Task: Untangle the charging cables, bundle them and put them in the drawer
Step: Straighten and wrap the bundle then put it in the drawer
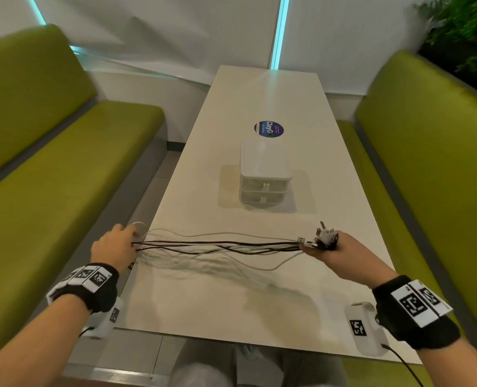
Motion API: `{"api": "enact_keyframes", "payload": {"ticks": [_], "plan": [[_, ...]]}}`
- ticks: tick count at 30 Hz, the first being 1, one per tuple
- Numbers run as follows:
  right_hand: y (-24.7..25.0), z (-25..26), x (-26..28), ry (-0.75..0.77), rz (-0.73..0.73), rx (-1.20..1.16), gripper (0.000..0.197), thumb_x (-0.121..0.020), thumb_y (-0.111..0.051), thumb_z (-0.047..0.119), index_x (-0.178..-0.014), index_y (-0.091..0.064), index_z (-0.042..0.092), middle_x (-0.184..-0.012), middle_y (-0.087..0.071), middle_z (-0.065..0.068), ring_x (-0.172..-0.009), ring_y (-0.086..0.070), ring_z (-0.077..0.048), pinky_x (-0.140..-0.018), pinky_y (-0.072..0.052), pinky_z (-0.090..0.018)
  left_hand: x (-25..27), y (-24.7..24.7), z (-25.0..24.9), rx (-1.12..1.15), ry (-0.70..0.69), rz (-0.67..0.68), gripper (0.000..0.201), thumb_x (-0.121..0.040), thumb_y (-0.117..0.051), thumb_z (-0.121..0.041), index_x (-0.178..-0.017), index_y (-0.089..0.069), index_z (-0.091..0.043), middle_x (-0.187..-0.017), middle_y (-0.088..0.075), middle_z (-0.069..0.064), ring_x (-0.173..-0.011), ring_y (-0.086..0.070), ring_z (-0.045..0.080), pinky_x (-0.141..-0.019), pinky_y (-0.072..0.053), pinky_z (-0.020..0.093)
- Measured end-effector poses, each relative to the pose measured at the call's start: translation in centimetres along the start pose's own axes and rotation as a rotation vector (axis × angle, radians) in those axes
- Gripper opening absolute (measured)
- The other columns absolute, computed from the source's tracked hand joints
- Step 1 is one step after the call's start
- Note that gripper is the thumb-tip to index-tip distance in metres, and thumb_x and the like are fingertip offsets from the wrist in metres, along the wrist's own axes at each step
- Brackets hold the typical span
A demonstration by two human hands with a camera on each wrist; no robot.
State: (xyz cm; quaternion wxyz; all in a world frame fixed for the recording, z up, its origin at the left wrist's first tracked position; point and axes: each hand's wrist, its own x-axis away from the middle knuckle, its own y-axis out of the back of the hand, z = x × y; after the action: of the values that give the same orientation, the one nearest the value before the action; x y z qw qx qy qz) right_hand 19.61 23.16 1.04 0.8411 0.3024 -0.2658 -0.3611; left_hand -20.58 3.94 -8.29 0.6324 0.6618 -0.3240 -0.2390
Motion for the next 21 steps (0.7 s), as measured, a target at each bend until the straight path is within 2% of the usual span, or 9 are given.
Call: {"api": "enact_keyframes", "payload": {"ticks": [3, 6, 8, 10, 12, 14, 17, 19, 21], "plan": [[-1.1, -0.1, -1.0, -0.052, -0.018, -0.035, 0.047, -0.086, -0.067, 0.047, -0.063, -0.039, 0.018, -0.058, -0.039, 0.006, -0.053, -0.034, -0.012, -0.055, -0.029, -0.026, 0.0, 1.2, -1.8, 0.124, -0.024, 0.012, 0.024, -0.088, -0.064, -0.017, -0.111, -0.061, -0.019, -0.115, -0.054, 0.009, -0.094, -0.059, 0.031, -0.084, -0.049, 0.044], [-1.9, 0.5, -1.5, -0.057, -0.001, -0.011, 0.046, -0.088, -0.065, 0.046, -0.064, -0.042, 0.014, -0.058, -0.042, 0.004, -0.053, -0.036, -0.014, -0.054, -0.028, -0.027, 0.2, 3.9, -5.8, 0.229, -0.167, 0.045, 0.04, -0.083, -0.068, -0.014, -0.12, -0.058, -0.024, -0.137, -0.045, 0.004, -0.118, -0.052, 0.026, -0.1, -0.043, 0.043], [-2.2, 1.0, -1.4, -0.046, -0.002, -0.019, 0.047, -0.089, -0.065, 0.042, -0.063, -0.04, 0.012, -0.059, -0.039, 0.001, -0.055, -0.033, -0.016, -0.054, -0.027, -0.028, 1.4, 5.7, -9.2, 0.325, -0.364, 0.052, 0.048, -0.082, -0.067, -0.012, -0.126, -0.056, -0.027, -0.142, -0.041, -0.001, -0.128, -0.045, 0.019, -0.107, -0.037, 0.037], [-2.3, 1.6, -1.2, -0.003, -0.018, -0.043, 0.049, -0.091, -0.065, 0.037, -0.061, -0.034, 0.013, -0.059, -0.033, -0.001, -0.056, -0.028, -0.014, -0.052, -0.023, -0.025, 3.1, 6.5, -13.1, 0.443, -0.627, 0.048, 0.041, -0.084, -0.066, -0.017, -0.122, -0.057, -0.029, -0.131, -0.049, -0.008, -0.121, -0.049, 0.011, -0.105, -0.039, 0.03], [-2.1, 1.9, -1.1, 0.017, -0.035, -0.058, 0.048, -0.091, -0.065, 0.036, -0.063, -0.033, 0.012, -0.057, -0.029, -0.001, -0.052, -0.023, -0.011, -0.05, -0.022, -0.023, 4.6, 5.8, -16.2, 0.466, -0.811, 0.087, 0.032, -0.085, -0.064, -0.024, -0.116, -0.057, -0.03, -0.117, -0.054, -0.011, -0.11, -0.052, 0.009, -0.096, -0.042, 0.028], [-1.5, 1.7, -1.1, 0.016, -0.058, -0.077, 0.047, -0.09, -0.065, 0.037, -0.065, -0.037, 0.009, -0.058, -0.029, 0.0, -0.053, -0.024, -0.011, -0.051, -0.023, -0.023, 4.9, 4.0, -18.1, 0.404, -0.846, 0.106, 0.028, -0.086, -0.063, -0.026, -0.112, -0.053, -0.028, -0.11, -0.055, -0.009, -0.102, -0.052, 0.013, -0.087, -0.044, 0.03], [-0.4, 0.5, -1.0, -0.005, -0.09, -0.085, 0.052, -0.087, -0.063, 0.045, -0.071, -0.05, -0.003, -0.058, -0.034, 0.003, -0.054, -0.031, -0.011, -0.055, -0.026, -0.023, 4.1, 1.4, -18.1, 0.266, -0.824, 0.02, 0.015, -0.092, -0.057, -0.032, -0.103, -0.055, -0.022, -0.098, -0.059, -0.003, -0.091, -0.057, 0.023, -0.074, -0.043, 0.036], [0.5, -0.6, -0.9, -0.051, -0.158, -0.12, 0.05, -0.088, -0.065, 0.04, -0.079, -0.053, -0.008, -0.049, -0.036, 0.01, -0.046, -0.037, -0.005, -0.049, -0.03, -0.016, 3.2, -0.2, -16.4, 0.137, -0.797, 0.019, 0.02, -0.095, -0.053, -0.038, -0.107, -0.059, -0.023, -0.1, -0.062, -0.001, -0.091, -0.06, 0.025, -0.071, -0.041, 0.035], [1.3, -1.4, -0.8, -0.109, -0.188, -0.179, 0.05, -0.089, -0.066, 0.038, -0.085, -0.053, -0.01, -0.04, -0.034, 0.012, -0.037, -0.033, -0.005, -0.04, -0.027, -0.011, 2.4, -1.5, -14.2, 0.107, -0.741, -0.006, 0.026, -0.094, -0.049, -0.042, -0.107, -0.062, -0.024, -0.096, -0.062, 0.001, -0.087, -0.062, 0.029, -0.065, -0.041, 0.035]]}}
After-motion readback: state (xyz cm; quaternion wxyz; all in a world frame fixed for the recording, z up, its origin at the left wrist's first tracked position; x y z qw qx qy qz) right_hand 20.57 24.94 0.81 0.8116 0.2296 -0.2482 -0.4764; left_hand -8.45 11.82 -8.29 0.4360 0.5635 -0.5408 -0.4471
